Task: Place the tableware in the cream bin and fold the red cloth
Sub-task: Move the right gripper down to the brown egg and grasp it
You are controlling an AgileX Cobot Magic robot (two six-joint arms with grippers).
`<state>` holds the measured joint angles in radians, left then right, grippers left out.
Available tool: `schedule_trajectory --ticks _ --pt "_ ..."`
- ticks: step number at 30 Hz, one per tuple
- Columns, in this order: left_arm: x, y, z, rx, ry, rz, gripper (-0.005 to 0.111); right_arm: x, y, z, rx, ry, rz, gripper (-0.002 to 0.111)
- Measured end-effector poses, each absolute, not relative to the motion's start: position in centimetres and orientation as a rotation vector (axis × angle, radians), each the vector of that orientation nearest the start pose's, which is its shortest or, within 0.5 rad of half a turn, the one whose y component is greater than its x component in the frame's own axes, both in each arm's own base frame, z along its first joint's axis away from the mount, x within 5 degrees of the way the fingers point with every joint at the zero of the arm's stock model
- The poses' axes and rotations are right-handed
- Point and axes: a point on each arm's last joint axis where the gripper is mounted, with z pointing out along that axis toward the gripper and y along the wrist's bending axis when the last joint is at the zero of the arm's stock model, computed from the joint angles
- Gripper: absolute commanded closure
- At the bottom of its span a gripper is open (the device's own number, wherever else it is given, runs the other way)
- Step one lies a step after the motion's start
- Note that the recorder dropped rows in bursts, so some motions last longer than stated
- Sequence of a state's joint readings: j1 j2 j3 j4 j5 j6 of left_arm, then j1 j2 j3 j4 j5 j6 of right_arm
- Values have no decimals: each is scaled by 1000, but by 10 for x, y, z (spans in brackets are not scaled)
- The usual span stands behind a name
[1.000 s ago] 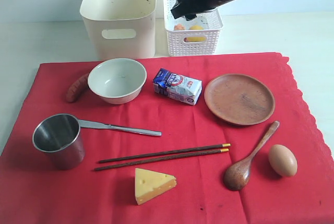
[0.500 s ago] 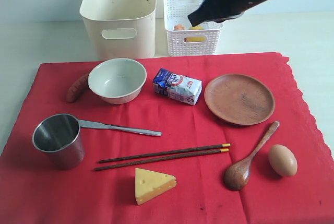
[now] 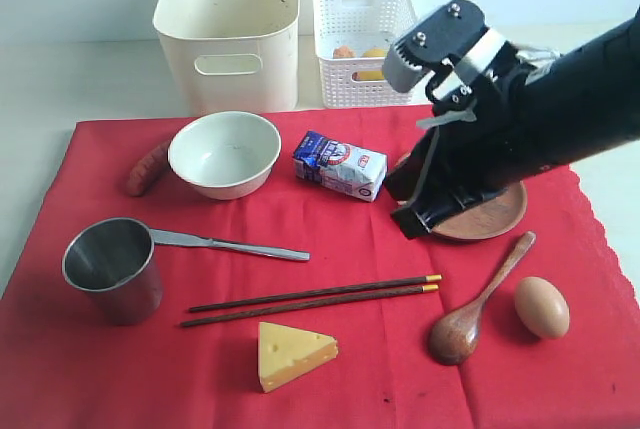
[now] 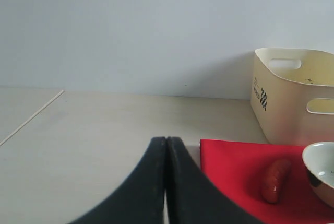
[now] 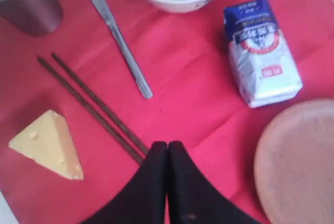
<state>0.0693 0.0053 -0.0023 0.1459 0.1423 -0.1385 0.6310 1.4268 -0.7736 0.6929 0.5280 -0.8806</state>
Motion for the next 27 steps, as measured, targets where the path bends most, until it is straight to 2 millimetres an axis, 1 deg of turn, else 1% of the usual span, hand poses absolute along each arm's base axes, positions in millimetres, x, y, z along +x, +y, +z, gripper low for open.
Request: schedule_trajectory --ticks 2,5,9,11,13,16,21,27 --pt "56 6 201 -67 1627 75 106 196 177 213 -1181 2339 544 105" --pt "56 6 201 -67 1627 75 106 193 168 208 -1071 2445 480 95" --pt "56 6 201 -67 1627 75 106 190 154 210 -927 2511 377 82" --pt "56 6 201 -67 1627 75 106 186 146 214 -853 2541 336 73" --pt "56 6 201 -67 1627 75 106 180 139 213 -799 2575 305 64" --pt "56 6 201 -67 1627 75 106 170 129 204 -766 2617 269 54" --pt "56 6 201 -67 1627 75 106 157 118 183 -733 2678 227 45" --pt "56 6 201 -67 1627 75 106 160 109 181 -650 2681 110 43"
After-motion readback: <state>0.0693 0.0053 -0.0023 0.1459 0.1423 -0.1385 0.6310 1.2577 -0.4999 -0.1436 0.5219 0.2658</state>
